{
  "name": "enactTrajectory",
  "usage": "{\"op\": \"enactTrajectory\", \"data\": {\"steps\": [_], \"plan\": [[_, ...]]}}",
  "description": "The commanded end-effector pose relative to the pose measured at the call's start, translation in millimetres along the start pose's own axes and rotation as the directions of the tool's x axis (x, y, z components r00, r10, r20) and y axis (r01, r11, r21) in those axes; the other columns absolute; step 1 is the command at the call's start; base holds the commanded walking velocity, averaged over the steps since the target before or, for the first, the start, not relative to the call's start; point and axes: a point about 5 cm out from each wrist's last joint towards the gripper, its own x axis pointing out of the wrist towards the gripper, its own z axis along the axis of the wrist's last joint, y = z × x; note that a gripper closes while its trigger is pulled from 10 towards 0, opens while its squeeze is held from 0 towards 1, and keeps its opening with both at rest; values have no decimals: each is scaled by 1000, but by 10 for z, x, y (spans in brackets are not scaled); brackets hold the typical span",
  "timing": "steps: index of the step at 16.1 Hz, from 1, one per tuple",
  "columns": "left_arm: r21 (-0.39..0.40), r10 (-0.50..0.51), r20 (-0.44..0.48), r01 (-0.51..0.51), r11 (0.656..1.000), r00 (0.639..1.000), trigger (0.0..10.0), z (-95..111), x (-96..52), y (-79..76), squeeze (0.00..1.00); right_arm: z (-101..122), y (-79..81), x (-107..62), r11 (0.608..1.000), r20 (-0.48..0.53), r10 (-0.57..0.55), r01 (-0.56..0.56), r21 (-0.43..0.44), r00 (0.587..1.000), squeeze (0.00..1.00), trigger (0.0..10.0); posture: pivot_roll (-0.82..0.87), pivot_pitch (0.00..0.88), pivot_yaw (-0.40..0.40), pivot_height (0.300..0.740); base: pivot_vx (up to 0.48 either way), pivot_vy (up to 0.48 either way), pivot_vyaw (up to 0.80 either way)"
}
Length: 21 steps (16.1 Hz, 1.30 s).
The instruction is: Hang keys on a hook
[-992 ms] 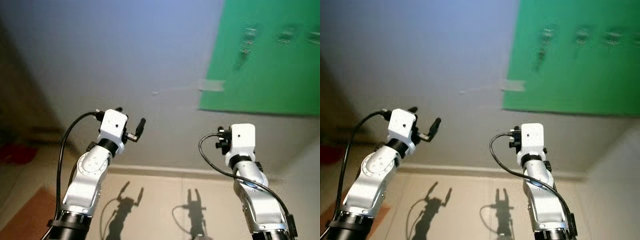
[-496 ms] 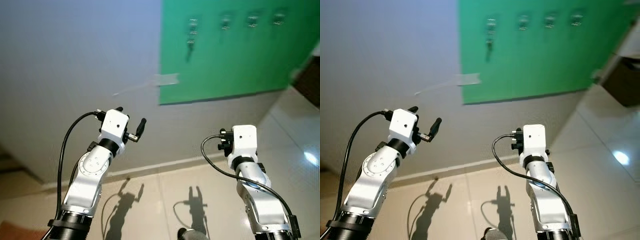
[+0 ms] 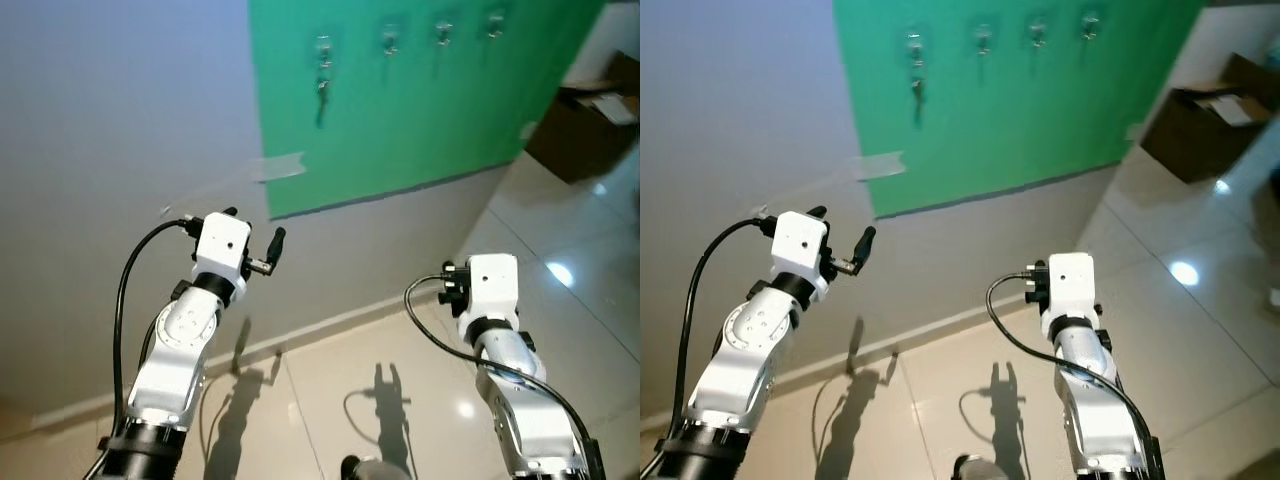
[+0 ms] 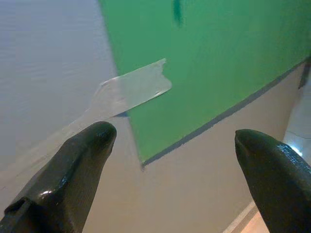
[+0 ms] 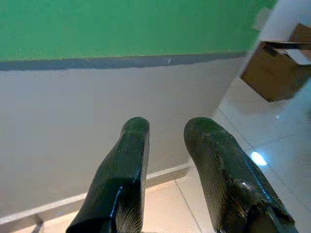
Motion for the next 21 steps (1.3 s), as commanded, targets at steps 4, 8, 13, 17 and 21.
{"op": "enactTrajectory", "data": {"steps": [4,8,13,17,21], "plan": [[-30,9,-14,-9,1000,1000,10000,5,21,-16,0,41,-24,5,1000,7,-4,4,-12,1000,0,10000,-114,0,6,740,0,0,-800],[0,3,3,-3,1000,1000,10000,33,19,-38,0,39,-65,18,1000,6,-13,13,-6,1000,0,10000,-99,0,3,740,0,0,-800],[-26,61,-7,-61,998,998,10000,18,49,78,0,119,-35,14,999,45,-36,37,-14,998,0,10000,-99,0,2,740,0,0,-800],[-44,1,23,0,999,1000,10000,35,13,-30,0,97,-135,-38,996,48,-81,82,-25,996,0,10000,-99,0,-10,740,0,0,-800],[-45,-25,45,28,999,999,10000,47,27,-51,0,45,-162,-67,990,39,-117,120,-78,992,0,10000,-119,0,8,740,0,0,-800]]}}
